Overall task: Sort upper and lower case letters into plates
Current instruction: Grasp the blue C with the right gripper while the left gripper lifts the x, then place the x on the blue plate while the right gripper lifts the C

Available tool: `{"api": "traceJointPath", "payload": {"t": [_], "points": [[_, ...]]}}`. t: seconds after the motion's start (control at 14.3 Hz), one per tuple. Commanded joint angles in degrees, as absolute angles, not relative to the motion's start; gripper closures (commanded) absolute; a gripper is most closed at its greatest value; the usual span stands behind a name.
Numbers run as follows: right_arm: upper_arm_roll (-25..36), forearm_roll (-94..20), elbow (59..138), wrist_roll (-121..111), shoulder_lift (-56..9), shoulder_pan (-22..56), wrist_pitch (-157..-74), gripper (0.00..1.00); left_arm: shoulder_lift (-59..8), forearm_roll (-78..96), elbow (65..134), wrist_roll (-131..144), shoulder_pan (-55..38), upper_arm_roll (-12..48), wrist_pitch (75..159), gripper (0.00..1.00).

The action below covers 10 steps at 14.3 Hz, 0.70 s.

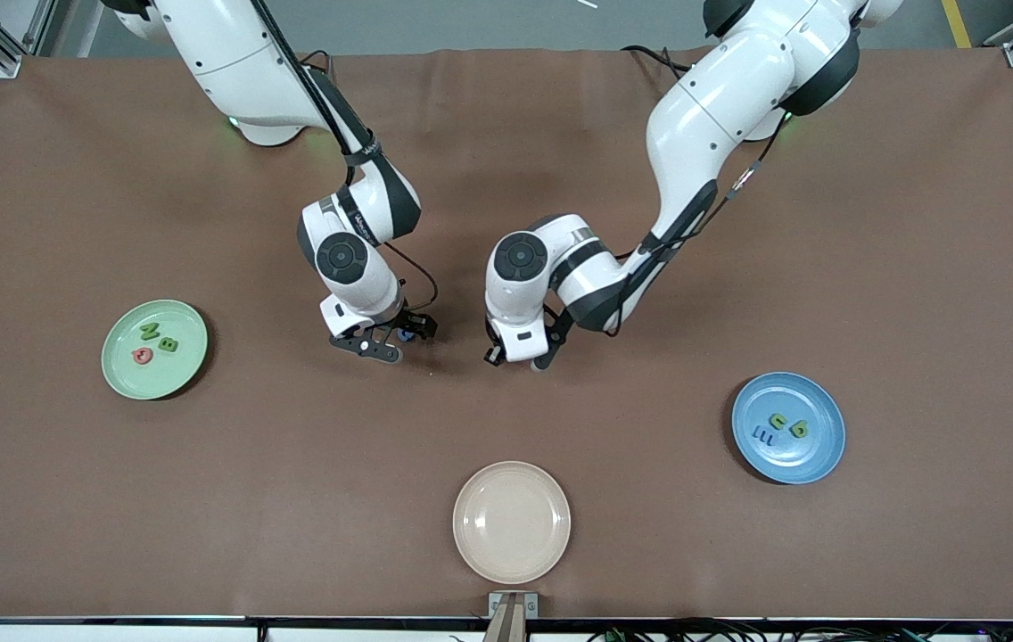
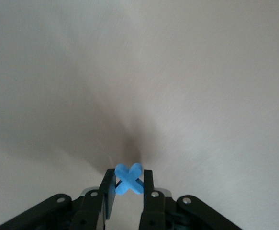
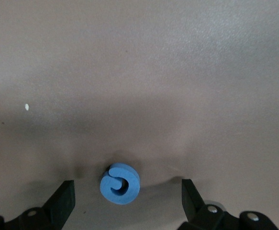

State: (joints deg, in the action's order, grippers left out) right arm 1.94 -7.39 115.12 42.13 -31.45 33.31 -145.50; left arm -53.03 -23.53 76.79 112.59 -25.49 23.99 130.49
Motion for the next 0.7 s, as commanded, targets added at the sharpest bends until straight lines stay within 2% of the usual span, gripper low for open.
{"api": "traceJointPath", "payload": {"t": [0.0,0.14,0.28,0.42,0.63], "points": [[2.2,-8.17,114.79,41.57,-30.76,33.49,-144.49,0.3,-47.38,-23.2,77.87,104.53,-21.54,24.35,124.91,1.0],[2.2,-8.17,114.52,41.75,-30.94,33.49,-144.32,0.42,-45.36,-23.2,77.96,98.12,-18.56,24.43,122.44,1.0],[2.2,-8.17,114.26,41.92,-31.64,33.49,-144.75,0.5,-43.69,-23.12,78.22,90.4,-14.87,25.04,120.16,1.0],[2.2,-8.26,113.73,42.1,-32.25,33.49,-144.84,0.63,-43.16,-23.12,78.22,80.82,-9.96,27.06,117.35,1.0],[2.2,-8.26,113.64,42.19,-32.52,33.57,-144.93,0.77,-42.45,-23.2,79.71,67.63,-1.26,29.87,113.83,1.0]]}}
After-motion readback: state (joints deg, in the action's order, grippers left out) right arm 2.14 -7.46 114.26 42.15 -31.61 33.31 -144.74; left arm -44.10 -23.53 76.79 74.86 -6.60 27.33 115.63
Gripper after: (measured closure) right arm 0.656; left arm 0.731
